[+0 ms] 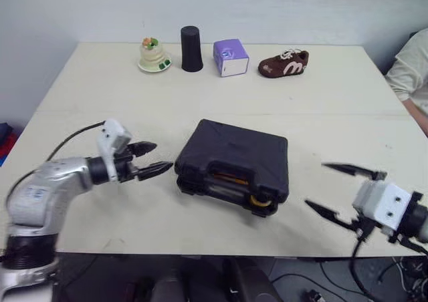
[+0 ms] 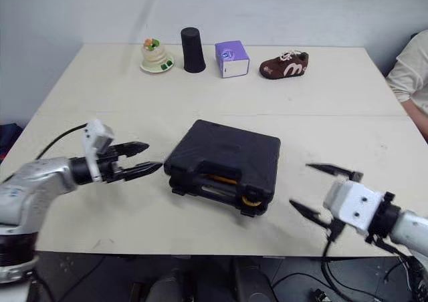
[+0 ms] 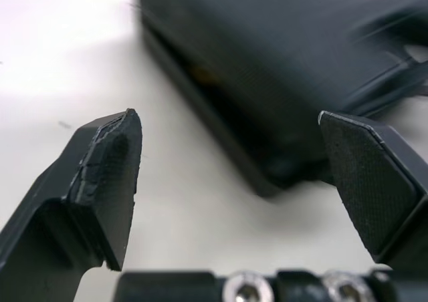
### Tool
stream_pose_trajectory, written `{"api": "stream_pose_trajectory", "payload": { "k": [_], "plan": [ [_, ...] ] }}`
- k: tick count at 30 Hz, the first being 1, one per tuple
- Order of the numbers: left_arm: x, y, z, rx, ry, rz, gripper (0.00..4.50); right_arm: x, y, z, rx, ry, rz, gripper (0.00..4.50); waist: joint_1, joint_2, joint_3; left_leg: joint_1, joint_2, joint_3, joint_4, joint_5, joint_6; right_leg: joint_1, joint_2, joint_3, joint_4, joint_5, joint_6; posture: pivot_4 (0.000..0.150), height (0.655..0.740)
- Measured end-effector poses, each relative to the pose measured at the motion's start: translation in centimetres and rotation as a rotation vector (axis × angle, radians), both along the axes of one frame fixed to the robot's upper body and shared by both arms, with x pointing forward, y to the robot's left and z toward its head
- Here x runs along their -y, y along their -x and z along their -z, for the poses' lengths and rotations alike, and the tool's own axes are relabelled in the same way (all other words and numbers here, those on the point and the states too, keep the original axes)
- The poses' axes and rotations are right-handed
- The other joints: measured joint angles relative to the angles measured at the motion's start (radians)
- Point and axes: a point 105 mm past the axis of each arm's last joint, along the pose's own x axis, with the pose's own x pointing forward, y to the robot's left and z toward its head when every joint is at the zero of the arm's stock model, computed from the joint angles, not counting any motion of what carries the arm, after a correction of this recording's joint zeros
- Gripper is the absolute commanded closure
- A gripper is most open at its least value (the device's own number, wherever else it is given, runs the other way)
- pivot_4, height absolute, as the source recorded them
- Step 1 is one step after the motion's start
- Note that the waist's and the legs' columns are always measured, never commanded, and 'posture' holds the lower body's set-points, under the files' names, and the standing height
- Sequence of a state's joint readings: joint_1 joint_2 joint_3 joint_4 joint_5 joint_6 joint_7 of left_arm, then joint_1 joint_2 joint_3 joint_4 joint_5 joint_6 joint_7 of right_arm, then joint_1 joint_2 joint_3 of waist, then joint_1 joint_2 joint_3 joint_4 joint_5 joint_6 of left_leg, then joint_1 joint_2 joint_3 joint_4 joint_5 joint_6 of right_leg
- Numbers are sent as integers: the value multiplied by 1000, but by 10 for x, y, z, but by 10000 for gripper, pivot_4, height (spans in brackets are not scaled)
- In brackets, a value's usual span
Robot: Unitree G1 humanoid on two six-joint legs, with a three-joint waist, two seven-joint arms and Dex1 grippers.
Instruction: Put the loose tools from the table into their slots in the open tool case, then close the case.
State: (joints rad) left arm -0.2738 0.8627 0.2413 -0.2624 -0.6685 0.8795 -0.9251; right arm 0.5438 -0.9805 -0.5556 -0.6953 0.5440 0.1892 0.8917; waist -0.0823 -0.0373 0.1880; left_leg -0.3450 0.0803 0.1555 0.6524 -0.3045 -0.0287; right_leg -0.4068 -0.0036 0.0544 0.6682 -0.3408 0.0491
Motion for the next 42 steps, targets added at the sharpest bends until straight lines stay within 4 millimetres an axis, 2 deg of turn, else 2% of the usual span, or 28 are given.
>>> {"api": "stream_pose_trajectory", "payload": {
  "k": [2,4,6,7,9,12,15,16,17,21,23,27,31,37,42],
  "plan": [
    [-8,6,2,-47,-10,16,311,-1,14,11,-165,-71,6,1007,2,-1,0,6,-1,0,-6,-2,6,8,-1,-1,-9,1,0,1500,7339],
    [-12,3,4,-56,-4,1,311,-4,20,16,-240,-97,-3,1007,3,-1,0,8,-1,-1,-6,-4,8,11,-3,-2,-11,1,0,1500,7339],
    [-10,-7,5,-43,1,-11,311,-8,23,22,-285,-108,-17,1007,8,-2,-1,7,-2,-1,-6,-6,10,13,-4,-3,-14,2,1,1500,7339],
    [-8,-15,3,-21,13,-22,2796,-12,24,27,-311,-115,-27,3249,12,-3,-1,7,-2,-2,-5,-6,11,13,-5,-4,-14,2,2,1500,7339],
    [-1,-30,-2,27,38,-30,9192,-18,24,33,-349,-131,-46,10327,24,-4,-1,6,-3,-2,-5,-6,11,12,-5,-4,-15,3,3,1500,7339],
    [13,-57,-6,67,71,-34,23464,-27,21,36,-378,-152,-81,25531,31,-4,-1,4,-4,-1,-4,-7,10,11,-6,-4,-15,4,3,1500,7339],
    [36,-90,-7,97,51,-44,38079,-38,16,41,-407,-171,-126,41178,46,-5,-1,0,-5,-1,-1,-7,10,8,-5,-4,-15,4,4,1500,7339],
    [44,-100,-5,102,35,-43,42933,-40,14,43,-414,-172,-136,45000,50,-5,-1,-2,-5,-1,0,-7,10,7,-5,-4,-15,4,4,1500,7339],
    [53,-110,-2,104,19,-42,44680,-41,11,45,-420,-168,-137,45000,53,-5,-1,-8,-5,-1,3,-7,10,1,-5,-4,-15,4,4,1500,7339],
    [76,-140,8,98,-22,-65,44680,-42,-1,57,-446,-159,-141,45000,54,-5,-1,-21,-3,1,11,-9,11,-10,-5,-5,-11,4,6,1500,7339],
    [88,-151,7,115,-33,-65,44680,-44,-7,61,-444,-145,-146,45000,54,-5,-1,-27,-3,1,14,-8,11,-16,-5,-5,-8,4,7,1500,7339],
    [110,-164,0,150,-60,-60,44680,-42,-16,72,-461,-120,-128,45000,55,-5,-1,-27,-4,3,14,-8,11,-19,-5,-4,-6,4,7,1500,7339],
    [126,-168,1,187,-105,-46,44680,-41,-21,72,-449,-123,-118,45000,52,-5,-1,-26,-4,5,14,-8,10,-19,-4,-2,-4,5,7,1500,7339],
    [131,-162,0,232,-123,51,44680,-36,-20,72,-453,-123,-102,45000,54,-5,-2,-26,-4,5,16,-7,10,-20,-5,-2,0,5,7,1500,7339],
    [126,-143,6,179,-128,240,44680,-4,-23,66,-470,-99,-5,45000,55,-5,-2,-26,-8,6,16,-7,11,-20,-5,-1,0,5,7,1500,7339]
  ]
}}
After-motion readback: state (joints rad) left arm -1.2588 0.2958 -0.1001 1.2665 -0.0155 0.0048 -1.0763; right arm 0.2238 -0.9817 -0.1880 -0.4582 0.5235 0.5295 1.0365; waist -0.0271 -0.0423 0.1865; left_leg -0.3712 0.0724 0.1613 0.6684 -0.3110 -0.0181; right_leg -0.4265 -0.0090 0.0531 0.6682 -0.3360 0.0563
